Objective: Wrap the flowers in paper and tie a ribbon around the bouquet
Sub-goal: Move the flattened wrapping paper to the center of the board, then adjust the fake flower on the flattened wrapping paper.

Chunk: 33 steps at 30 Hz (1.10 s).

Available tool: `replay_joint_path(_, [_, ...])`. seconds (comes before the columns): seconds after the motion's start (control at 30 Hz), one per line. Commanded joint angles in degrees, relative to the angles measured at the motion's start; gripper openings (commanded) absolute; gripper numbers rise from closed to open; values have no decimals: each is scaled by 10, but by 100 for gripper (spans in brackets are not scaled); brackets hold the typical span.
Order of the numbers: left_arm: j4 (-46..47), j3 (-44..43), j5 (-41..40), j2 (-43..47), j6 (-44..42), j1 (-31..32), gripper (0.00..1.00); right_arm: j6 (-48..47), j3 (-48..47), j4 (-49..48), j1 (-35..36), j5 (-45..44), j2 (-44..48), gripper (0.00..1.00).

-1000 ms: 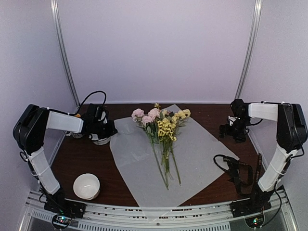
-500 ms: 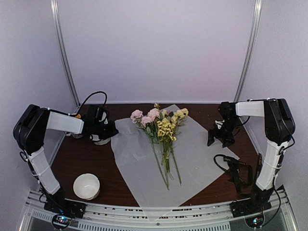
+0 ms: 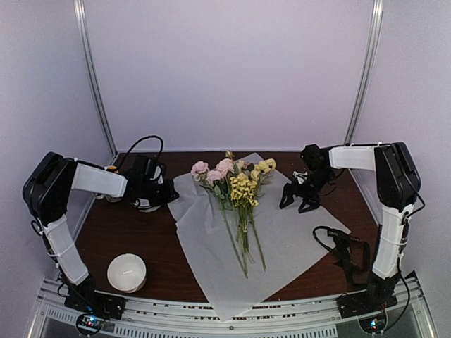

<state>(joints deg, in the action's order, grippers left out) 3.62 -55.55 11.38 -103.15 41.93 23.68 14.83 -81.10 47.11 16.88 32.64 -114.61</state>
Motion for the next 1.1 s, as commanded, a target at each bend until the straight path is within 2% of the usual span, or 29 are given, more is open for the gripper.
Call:
replay_joint_path(0.0, [12,-20,-7,-13,6,9,0,16,-47,31,-2,-104,27,86])
replay_joint_path(0.13, [-28,-29,-42,12,-25,9,0,2,-23,64,24,-200,120,86])
replay_joint_path(0.17, [-40,-33,-49,20,-41,9,6,2,-7,63,33,-212,145,86])
replay_joint_path(0.2, [-53,-38,-57,31,-54,9,16,6,14,59,45,-217,166,86])
replay_joint_path(0.27, [-83,-47,-82,59,-82,11,46,15,52,53,75,-218,202,86])
replay_joint_path(0.33, [-118,-58,-128,101,-119,24,68,24,86,47,111,-215,228,86])
replay_joint_path(0.4, [-149,-70,-193,149,-176,57,81,40,125,36,152,-218,251,87])
replay_joint_path(0.43, [-162,-77,-223,171,-219,87,83,54,139,28,169,-221,261,87])
replay_joint_path(0.5, [-186,-88,-273,218,-287,141,84,76,172,4,201,-222,281,87])
replay_joint_path(0.6, [-203,-80,-294,279,-392,228,80,100,210,-22,246,-221,304,86])
replay_joint_path(0.7, [-216,-24,-246,341,-505,338,76,120,242,-45,291,-227,318,86])
replay_joint_path(0.8, [-226,38,-210,380,-581,455,75,128,266,-63,336,-228,323,86])
replay_joint_path(0.93, [-237,99,-217,383,-660,581,76,134,286,-94,382,-212,324,86])
replay_joint_path(1.07, [-270,113,-282,312,-735,643,76,137,290,-117,416,-216,316,86])
